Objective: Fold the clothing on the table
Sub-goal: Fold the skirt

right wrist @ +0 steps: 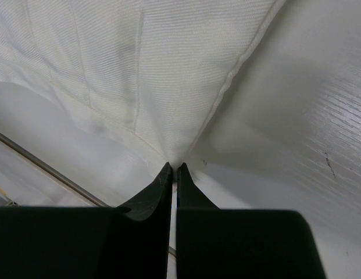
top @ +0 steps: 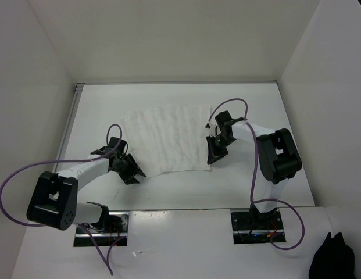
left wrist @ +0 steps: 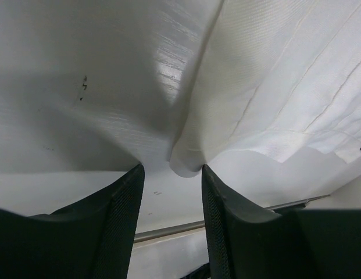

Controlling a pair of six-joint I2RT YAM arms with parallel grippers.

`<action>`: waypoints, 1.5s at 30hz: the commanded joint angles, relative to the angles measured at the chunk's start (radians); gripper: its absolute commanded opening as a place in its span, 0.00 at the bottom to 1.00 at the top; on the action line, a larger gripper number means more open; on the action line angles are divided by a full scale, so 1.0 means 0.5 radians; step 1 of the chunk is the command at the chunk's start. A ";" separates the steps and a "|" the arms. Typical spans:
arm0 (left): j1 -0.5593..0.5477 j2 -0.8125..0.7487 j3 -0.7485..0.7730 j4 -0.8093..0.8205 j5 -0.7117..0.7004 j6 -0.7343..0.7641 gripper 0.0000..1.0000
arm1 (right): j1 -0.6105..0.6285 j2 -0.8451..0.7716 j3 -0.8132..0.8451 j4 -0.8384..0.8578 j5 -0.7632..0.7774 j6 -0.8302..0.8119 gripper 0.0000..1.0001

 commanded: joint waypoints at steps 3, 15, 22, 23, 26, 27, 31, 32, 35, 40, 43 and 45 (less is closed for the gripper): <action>0.006 0.097 -0.055 0.011 -0.068 0.012 0.47 | 0.015 -0.124 -0.013 -0.022 0.015 0.000 0.00; -0.059 0.107 0.049 0.024 -0.138 -0.007 0.00 | 0.015 -0.164 0.005 -0.022 0.015 -0.018 0.00; -0.059 -0.291 0.163 -0.240 -0.286 -0.025 0.00 | 0.015 -0.345 0.085 -0.090 0.070 -0.125 0.00; -0.059 -0.347 0.163 -0.268 -0.310 -0.025 0.00 | 0.015 -0.372 0.104 -0.117 0.070 -0.144 0.00; -0.059 -0.589 0.209 -0.354 -0.329 -0.025 0.00 | 0.015 -0.394 0.149 -0.181 0.049 -0.220 0.00; -0.059 -0.690 0.236 -0.399 -0.329 -0.025 0.00 | 0.015 -0.418 0.174 -0.227 0.018 -0.248 0.00; -0.059 -0.875 0.255 -0.504 -0.350 -0.043 0.00 | 0.015 -0.501 0.361 -0.316 -0.068 -0.456 0.00; -0.059 -0.906 0.255 -0.504 -0.350 -0.043 0.00 | 0.015 -0.550 0.395 -0.317 -0.068 -0.487 0.00; -0.059 -1.022 0.276 -0.504 -0.332 -0.004 0.00 | 0.015 -0.706 0.417 -0.280 -0.068 -0.603 0.00; -0.059 -1.127 0.280 -0.639 -0.292 -0.028 0.00 | 0.057 -0.824 0.221 -0.438 0.058 -0.766 0.00; -0.059 -1.255 0.240 -0.749 -0.215 -0.098 0.00 | 0.057 -0.851 0.168 -0.504 0.146 -0.746 0.00; -0.059 -1.378 0.239 -0.820 -0.170 -0.126 0.00 | 0.057 -0.964 0.186 -0.504 0.101 -0.718 0.00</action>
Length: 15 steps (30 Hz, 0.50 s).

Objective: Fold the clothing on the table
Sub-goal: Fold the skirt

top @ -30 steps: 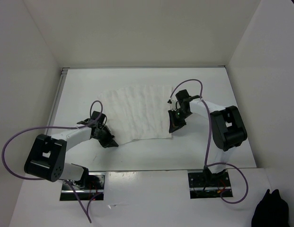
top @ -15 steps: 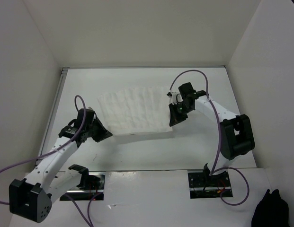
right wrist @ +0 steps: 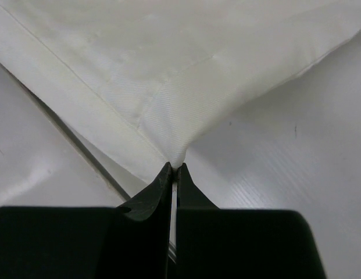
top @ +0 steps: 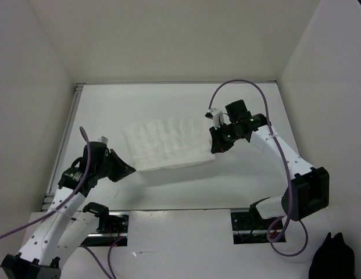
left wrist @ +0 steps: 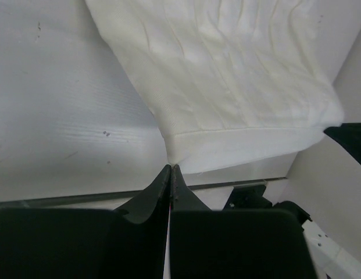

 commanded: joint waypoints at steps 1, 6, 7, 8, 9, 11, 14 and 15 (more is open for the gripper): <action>0.006 -0.169 0.045 -0.249 0.023 -0.081 0.00 | -0.012 -0.143 -0.006 -0.118 0.079 -0.064 0.00; 0.006 -0.105 0.229 -0.225 0.044 -0.060 0.00 | 0.010 -0.140 0.065 -0.189 -0.028 -0.137 0.00; 0.006 -0.069 0.253 -0.155 0.066 -0.060 0.00 | 0.010 -0.116 0.089 -0.219 -0.075 -0.171 0.00; 0.006 0.017 0.296 -0.111 0.066 -0.042 0.00 | 0.010 -0.082 0.120 -0.271 -0.121 -0.171 0.00; 0.006 0.066 0.318 -0.062 0.090 -0.041 0.00 | 0.010 -0.045 0.187 -0.293 -0.157 -0.189 0.00; 0.006 0.232 0.364 0.060 0.090 -0.023 0.00 | 0.010 0.105 0.288 -0.342 -0.231 -0.119 0.00; 0.006 0.447 0.465 0.144 0.072 0.029 0.00 | -0.033 0.350 0.420 -0.419 -0.443 -0.039 0.00; 0.006 0.496 0.490 0.180 0.054 0.053 0.00 | -0.055 0.390 0.442 -0.419 -0.477 -0.021 0.00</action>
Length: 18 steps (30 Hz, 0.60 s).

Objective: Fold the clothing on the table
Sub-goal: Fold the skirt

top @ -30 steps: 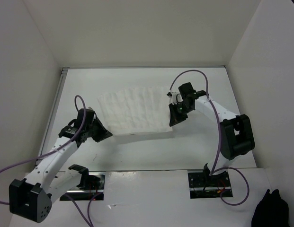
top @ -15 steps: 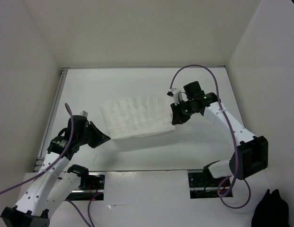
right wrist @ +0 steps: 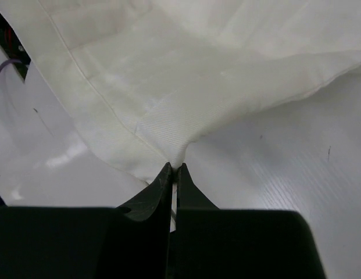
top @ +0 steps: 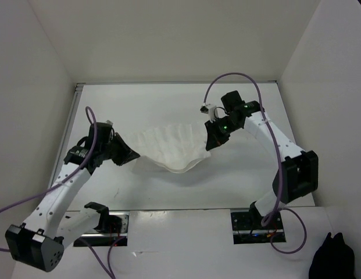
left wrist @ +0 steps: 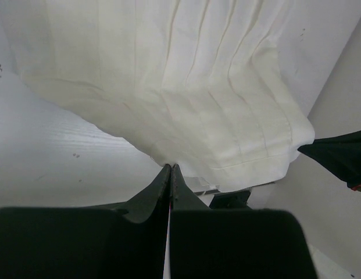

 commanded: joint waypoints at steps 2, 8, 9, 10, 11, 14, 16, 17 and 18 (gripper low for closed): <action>0.050 0.242 0.153 0.194 0.008 0.083 0.00 | -0.063 0.231 0.188 -0.084 -0.248 0.107 0.00; 0.151 0.420 0.257 0.240 0.008 0.101 0.00 | -0.137 0.418 0.341 -0.066 -0.346 0.147 0.00; 0.191 0.438 0.257 0.240 0.008 0.119 0.00 | -0.180 0.461 0.362 -0.066 -0.435 0.113 0.00; 0.209 0.460 0.282 0.240 0.008 0.119 0.00 | -0.204 0.461 0.363 -0.084 -0.475 0.092 0.00; 0.246 0.460 0.282 0.240 0.008 0.119 0.00 | -0.229 0.488 0.363 -0.057 -0.497 0.092 0.00; 0.313 0.500 0.331 0.240 -0.010 0.162 0.00 | -0.339 0.528 0.393 0.020 -0.533 0.144 0.00; 0.381 0.518 0.383 0.240 -0.010 0.181 0.00 | -0.425 0.550 0.427 0.103 -0.567 0.208 0.00; 0.399 0.543 0.423 0.259 -0.010 0.199 0.00 | -0.453 0.574 0.457 0.127 -0.595 0.242 0.00; 0.439 0.582 0.447 0.283 0.032 0.199 0.00 | -0.477 0.593 0.476 0.128 -0.595 0.260 0.00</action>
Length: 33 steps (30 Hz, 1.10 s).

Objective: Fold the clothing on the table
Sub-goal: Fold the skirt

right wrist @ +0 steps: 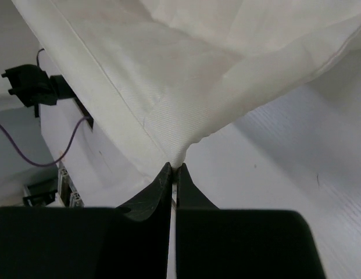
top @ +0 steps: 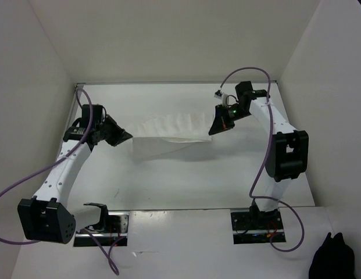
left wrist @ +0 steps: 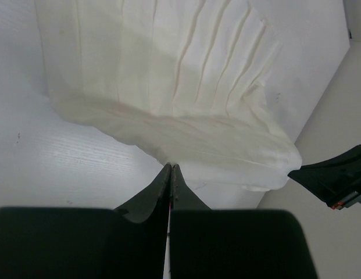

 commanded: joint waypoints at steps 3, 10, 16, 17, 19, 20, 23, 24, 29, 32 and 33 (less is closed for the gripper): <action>0.098 0.174 0.247 0.122 0.035 0.133 0.00 | -0.119 0.136 0.232 0.128 -0.146 0.123 0.00; 0.135 0.377 0.364 0.174 0.035 0.133 0.00 | -0.138 0.329 0.475 0.223 -0.128 0.267 0.00; 0.135 0.555 0.480 0.281 0.013 0.133 0.00 | -0.156 0.523 0.760 0.386 -0.150 0.411 0.00; 0.135 0.658 0.514 0.309 0.013 0.133 0.00 | -0.156 0.608 0.821 0.432 -0.150 0.488 0.00; 0.156 0.815 0.716 0.370 0.007 0.133 0.00 | -0.156 0.716 1.051 0.646 -0.150 0.601 0.00; 0.202 1.001 0.805 0.391 0.007 0.151 0.00 | -0.156 0.832 1.219 0.741 -0.119 0.754 0.00; 0.269 1.416 1.161 0.462 0.044 0.197 0.00 | -0.049 1.077 1.568 0.926 0.223 0.820 0.51; 0.288 1.614 1.362 0.417 0.038 0.255 0.09 | -0.030 1.133 1.740 0.953 0.316 0.801 0.99; 0.328 1.635 1.493 0.358 -0.259 0.440 0.63 | -0.076 1.223 1.929 0.889 0.654 0.663 1.00; 0.383 1.607 1.420 0.379 -0.198 0.440 0.69 | -0.119 1.183 1.831 0.828 0.627 0.560 1.00; 0.383 1.562 1.359 0.379 -0.177 0.461 0.69 | -0.119 1.183 1.797 0.785 0.599 0.516 1.00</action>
